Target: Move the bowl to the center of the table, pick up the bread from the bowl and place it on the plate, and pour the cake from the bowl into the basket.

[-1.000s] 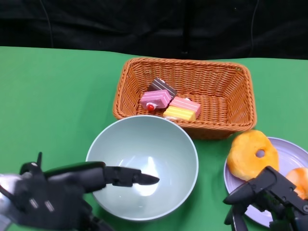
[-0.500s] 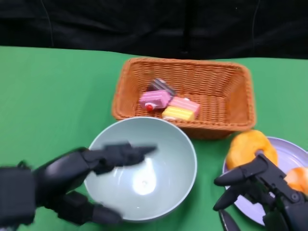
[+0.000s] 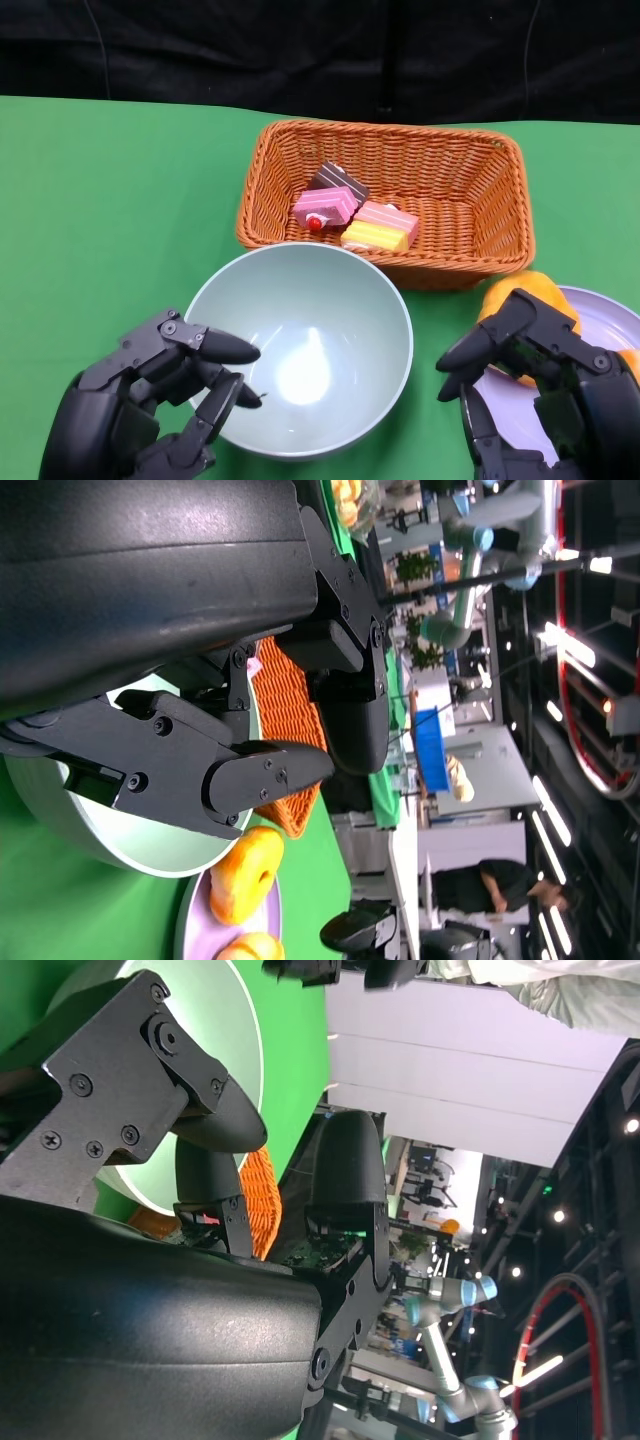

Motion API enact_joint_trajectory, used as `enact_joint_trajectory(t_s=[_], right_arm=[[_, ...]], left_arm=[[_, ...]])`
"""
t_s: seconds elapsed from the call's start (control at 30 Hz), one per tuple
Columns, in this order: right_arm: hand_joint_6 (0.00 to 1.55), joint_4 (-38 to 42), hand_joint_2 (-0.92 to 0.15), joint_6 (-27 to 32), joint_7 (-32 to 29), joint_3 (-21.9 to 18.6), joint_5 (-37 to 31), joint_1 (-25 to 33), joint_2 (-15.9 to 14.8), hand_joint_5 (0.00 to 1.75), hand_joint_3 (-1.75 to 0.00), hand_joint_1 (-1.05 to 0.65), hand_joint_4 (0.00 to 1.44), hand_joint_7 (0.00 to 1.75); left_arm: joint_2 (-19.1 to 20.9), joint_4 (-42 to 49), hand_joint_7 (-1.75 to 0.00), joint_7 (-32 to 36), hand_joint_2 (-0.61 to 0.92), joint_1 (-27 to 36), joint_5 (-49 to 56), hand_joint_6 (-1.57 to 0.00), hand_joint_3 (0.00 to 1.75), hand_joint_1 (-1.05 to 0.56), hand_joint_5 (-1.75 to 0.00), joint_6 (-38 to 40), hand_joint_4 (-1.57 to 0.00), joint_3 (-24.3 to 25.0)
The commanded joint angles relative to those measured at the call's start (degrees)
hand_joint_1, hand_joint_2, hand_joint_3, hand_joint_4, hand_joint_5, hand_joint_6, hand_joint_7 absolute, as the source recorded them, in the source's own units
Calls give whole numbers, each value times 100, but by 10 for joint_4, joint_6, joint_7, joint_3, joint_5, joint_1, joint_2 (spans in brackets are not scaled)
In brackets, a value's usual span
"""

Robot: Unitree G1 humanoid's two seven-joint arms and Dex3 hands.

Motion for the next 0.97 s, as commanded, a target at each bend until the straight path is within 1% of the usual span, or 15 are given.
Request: enact_joint_trajectory(t_s=[0.03, 0.07, 0.13, 0.2, 0.33, 0.43, 0.8, 0.97], right_arm=[[78, 8, -29, -23, -6, -7, -9, 4, -4, 156, -160, 5, 80, 130], [80, 10, -29, -24, -4, -8, -8, 5, -5, 157, -160, 4, 82, 130], [83, 12, -29, -28, -2, -8, -6, 9, -7, 160, -160, 3, 85, 133], [85, 16, -28, -35, 1, -7, -1, 11, -8, 165, -163, 3, 87, 139], [84, 24, -25, -49, 4, -6, 0, 12, -8, 170, -169, 3, 88, 148], [82, 26, -24, -52, 5, -6, 0, 13, -8, 172, -170, 3, 87, 151], [81, 27, -23, -57, 5, -8, -4, 14, -7, 171, -170, 3, 87, 150], [81, 32, -24, -66, 5, -10, -8, 14, -8, 170, -168, 3, 87, 149]], left_arm=[[-3, 12, -132, 7, 74, 4, 0, -69, 80, -11, -158, -25, -73, 9], [-3, 15, -137, 9, 74, 4, 9, -69, 81, -11, -162, -32, -73, 11], [-3, 22, -149, 13, 70, 4, 23, -69, 89, -13, -170, -42, -75, 12], [-4, 27, -153, 15, 66, 5, 26, -69, 97, -14, -174, -51, -76, 12], [-4, 31, -154, 15, 63, 3, 24, -70, 99, -16, -174, -57, -77, 11], [-3, 29, -153, 15, 61, 2, 26, -71, 101, -17, -173, -55, -77, 10], [-3, 30, -152, 15, 60, -3, 32, -72, 102, -17, -171, -54, -78, 9], [-3, 30, -152, 15, 55, -3, 38, -72, 110, -16, -171, -58, -79, 5]])
